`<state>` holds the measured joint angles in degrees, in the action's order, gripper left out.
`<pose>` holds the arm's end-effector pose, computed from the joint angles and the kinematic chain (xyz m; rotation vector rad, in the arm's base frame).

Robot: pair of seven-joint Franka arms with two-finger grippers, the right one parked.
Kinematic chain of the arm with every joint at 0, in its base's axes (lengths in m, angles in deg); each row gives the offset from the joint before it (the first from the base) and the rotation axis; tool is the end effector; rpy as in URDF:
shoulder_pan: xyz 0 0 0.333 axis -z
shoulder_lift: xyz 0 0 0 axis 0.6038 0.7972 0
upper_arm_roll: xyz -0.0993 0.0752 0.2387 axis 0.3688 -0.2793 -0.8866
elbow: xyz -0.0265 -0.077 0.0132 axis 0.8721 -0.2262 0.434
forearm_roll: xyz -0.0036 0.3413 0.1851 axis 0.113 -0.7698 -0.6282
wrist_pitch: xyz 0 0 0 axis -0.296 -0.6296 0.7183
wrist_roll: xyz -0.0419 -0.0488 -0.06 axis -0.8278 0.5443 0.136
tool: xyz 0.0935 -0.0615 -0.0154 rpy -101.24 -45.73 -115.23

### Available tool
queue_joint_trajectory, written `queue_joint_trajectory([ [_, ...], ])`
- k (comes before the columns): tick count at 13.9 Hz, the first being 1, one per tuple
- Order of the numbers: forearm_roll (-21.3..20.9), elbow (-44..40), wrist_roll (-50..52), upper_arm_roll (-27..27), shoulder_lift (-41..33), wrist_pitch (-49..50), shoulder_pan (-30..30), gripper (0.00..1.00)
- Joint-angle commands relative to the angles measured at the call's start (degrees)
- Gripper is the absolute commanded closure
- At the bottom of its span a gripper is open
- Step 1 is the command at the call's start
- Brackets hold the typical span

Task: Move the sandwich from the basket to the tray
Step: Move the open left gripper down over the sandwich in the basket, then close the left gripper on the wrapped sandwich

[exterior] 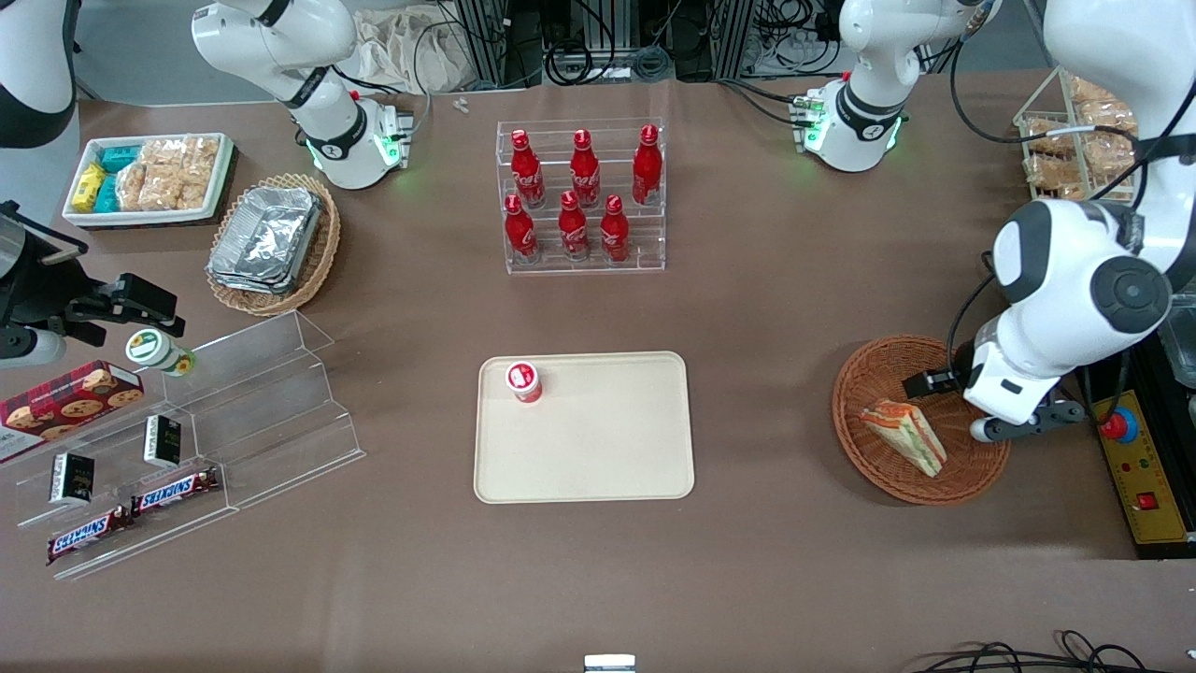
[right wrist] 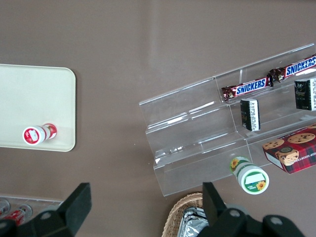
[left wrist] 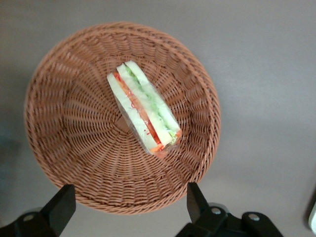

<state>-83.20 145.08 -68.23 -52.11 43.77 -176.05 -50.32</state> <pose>0.5918 -0.0380 0.3037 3.1026 0.4134 -0.0636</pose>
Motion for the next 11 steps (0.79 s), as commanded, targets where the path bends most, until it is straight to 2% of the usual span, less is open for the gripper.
queue_joint_trajectory([
  [1,-0.1,0.4,4.9,0.2,2.7,-3.2,-0.4,0.00],
  [7,-0.5,-3.2,20.9,0.2,8.2,-9.0,-0.4,0.01],
  [11,-1.0,-2.8,21.9,0.0,10.0,-10.5,-0.5,0.01],
])
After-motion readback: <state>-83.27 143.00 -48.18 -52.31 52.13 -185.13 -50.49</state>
